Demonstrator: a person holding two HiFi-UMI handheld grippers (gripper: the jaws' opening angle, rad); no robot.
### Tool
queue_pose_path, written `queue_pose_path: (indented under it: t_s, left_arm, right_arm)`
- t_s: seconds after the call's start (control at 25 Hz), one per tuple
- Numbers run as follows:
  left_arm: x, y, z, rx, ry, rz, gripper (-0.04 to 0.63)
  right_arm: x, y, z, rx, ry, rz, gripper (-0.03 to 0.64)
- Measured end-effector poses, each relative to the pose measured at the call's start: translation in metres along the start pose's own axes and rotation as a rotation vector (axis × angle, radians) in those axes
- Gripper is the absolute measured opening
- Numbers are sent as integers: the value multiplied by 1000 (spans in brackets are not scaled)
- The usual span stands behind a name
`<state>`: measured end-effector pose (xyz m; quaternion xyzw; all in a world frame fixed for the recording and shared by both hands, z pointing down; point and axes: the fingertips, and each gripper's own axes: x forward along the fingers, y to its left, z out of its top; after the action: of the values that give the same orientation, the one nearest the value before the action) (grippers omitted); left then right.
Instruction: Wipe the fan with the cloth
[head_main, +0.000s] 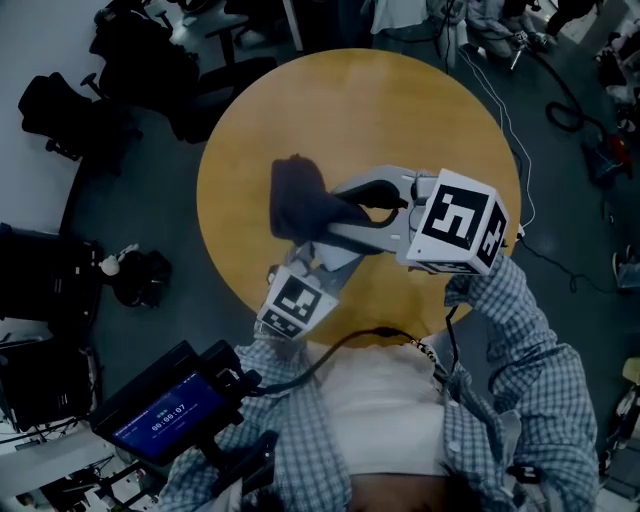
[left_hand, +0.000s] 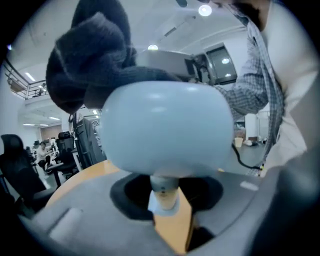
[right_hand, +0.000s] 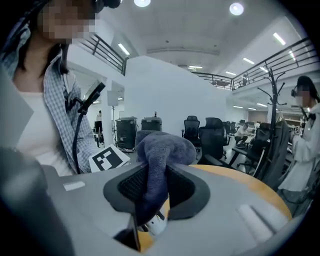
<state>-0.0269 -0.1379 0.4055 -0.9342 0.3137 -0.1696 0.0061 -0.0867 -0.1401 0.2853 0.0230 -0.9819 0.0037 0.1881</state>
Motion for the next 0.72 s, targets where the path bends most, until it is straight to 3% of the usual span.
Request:
queue_pose_path:
  t_s: [0.16, 0.28, 0.52, 0.72]
  left_arm:
    - [-3, -11, -3, 55, 1, -26, 146]
    - [-3, -19, 2, 84, -17, -47, 146]
    - [-2, -34, 10, 139, -23, -93, 146]
    - [0, -31, 7, 138, -19, -74, 146]
  right_arm:
    - [11, -12, -25, 72, 71, 44, 103]
    - [21, -22, -54, 63, 166, 55, 103]
    - [44, -27, -103, 78, 356, 192, 101]
    - [54, -39, -151, 21, 497, 122, 103]
